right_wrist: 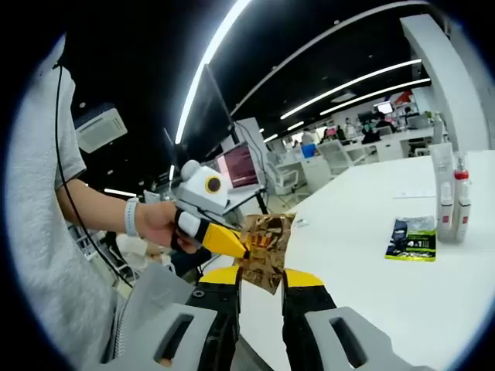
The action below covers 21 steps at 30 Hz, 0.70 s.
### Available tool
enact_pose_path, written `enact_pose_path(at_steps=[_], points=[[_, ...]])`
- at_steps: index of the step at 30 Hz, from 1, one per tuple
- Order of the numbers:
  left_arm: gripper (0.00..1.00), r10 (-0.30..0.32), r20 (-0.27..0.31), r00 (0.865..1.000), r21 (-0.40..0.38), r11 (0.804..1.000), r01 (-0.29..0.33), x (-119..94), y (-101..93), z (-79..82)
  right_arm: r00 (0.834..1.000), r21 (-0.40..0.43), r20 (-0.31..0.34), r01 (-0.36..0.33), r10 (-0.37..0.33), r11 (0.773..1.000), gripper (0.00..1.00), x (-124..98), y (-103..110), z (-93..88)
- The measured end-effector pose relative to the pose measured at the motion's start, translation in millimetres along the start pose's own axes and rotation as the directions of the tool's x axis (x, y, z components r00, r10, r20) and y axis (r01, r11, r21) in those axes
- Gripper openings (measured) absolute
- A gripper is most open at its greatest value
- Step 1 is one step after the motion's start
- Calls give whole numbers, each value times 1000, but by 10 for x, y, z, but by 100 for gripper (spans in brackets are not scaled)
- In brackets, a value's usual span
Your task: Arrange the skincare products in the storage area until every visible bottle or jar stands upright without overlapping.
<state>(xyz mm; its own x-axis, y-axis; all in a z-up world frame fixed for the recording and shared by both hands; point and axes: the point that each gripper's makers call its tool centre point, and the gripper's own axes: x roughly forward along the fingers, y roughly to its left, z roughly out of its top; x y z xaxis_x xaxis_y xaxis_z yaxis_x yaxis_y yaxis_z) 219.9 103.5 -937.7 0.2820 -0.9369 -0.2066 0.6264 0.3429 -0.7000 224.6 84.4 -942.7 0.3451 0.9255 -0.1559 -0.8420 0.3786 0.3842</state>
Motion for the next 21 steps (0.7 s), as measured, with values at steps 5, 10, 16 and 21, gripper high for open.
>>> enact_pose_path(at_steps=[5,10,16,21], points=[[0,-47,-53,997,15,999,47,48,-91,-94,1000,23,19,-14,14,1000,16,-15,24,30],[0,-49,-84,995,9,999,50,71,-77,-164,999,20,11,-40,40,999,3,-36,72,14],[0,-31,-55,998,-24,999,29,125,-2,-161,996,95,25,-84,82,992,0,-62,91,31],[10,-46,24,999,-116,992,48,229,9,-158,993,174,92,-93,78,980,0,-113,39,146]])
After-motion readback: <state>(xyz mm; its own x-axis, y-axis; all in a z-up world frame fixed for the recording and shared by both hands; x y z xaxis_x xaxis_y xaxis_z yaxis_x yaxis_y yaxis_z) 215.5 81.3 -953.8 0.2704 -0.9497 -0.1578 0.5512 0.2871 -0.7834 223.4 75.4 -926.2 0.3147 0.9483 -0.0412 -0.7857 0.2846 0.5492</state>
